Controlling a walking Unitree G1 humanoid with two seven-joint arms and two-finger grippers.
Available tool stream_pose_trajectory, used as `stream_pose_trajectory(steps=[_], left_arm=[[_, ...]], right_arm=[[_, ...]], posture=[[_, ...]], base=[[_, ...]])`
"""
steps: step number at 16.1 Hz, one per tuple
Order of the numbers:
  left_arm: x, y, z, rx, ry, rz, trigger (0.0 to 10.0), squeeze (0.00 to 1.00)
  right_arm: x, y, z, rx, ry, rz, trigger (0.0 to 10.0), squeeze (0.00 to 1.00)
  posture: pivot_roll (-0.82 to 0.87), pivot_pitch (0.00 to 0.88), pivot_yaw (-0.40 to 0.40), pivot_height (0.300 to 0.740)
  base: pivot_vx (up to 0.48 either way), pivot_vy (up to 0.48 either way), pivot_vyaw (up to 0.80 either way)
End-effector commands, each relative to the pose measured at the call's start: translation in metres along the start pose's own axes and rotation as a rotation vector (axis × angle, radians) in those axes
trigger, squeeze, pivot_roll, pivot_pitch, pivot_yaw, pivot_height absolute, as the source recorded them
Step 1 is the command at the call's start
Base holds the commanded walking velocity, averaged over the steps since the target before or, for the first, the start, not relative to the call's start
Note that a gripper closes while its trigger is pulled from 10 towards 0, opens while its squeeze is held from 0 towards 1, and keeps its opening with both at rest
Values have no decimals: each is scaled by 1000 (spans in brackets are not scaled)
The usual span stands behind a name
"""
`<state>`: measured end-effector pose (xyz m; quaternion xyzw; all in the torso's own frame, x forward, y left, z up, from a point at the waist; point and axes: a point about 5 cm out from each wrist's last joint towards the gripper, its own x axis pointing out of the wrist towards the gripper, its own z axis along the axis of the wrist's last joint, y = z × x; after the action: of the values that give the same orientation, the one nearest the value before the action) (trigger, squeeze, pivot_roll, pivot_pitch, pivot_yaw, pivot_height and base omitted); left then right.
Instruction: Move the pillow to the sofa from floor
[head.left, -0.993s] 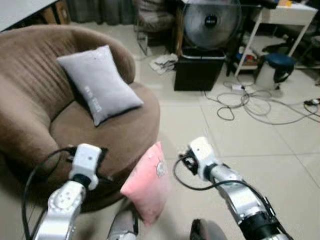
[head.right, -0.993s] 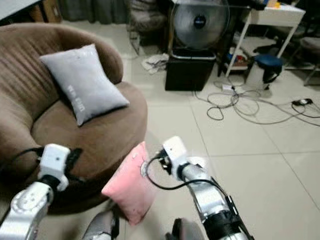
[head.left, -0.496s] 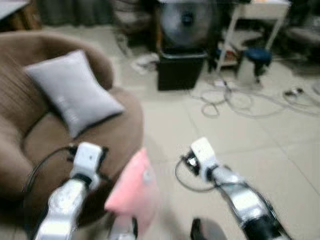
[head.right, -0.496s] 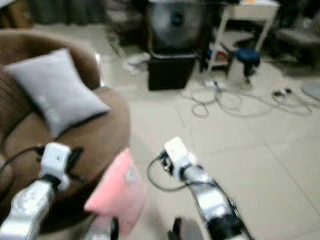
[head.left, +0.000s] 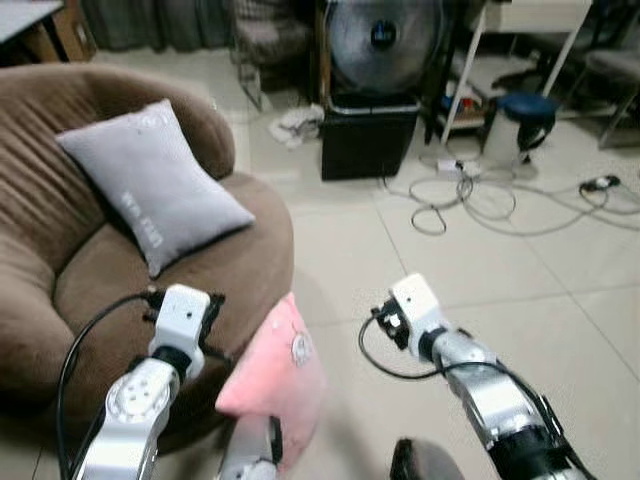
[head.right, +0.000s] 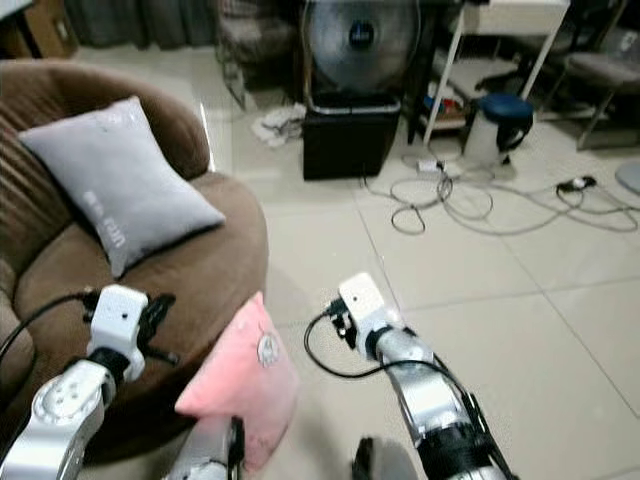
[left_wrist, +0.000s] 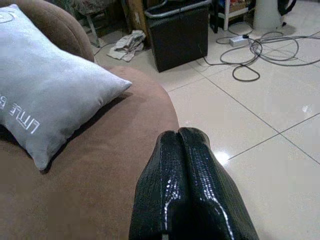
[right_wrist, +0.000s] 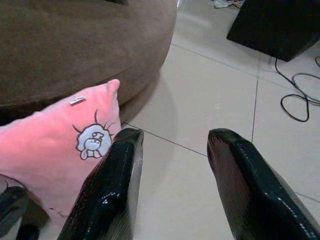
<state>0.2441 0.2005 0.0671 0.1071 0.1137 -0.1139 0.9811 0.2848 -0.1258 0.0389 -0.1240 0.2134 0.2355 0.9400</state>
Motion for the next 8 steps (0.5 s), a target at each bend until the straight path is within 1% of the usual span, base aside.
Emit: stream_pose_trajectory(steps=[1,8], left_arm=[[1,-1,0,10,9,-10,10000,0],[1,-1,0,10,11,-11,10000,0]], right_arm=[[-1,0,1,6,-2,-5,10000,0],[-3,1,7,5,-10,-5,10000,0]], posture=[[121,0,-7,623],[121,0,-7,623]], base=[[0,0,0],[0,0,0]])
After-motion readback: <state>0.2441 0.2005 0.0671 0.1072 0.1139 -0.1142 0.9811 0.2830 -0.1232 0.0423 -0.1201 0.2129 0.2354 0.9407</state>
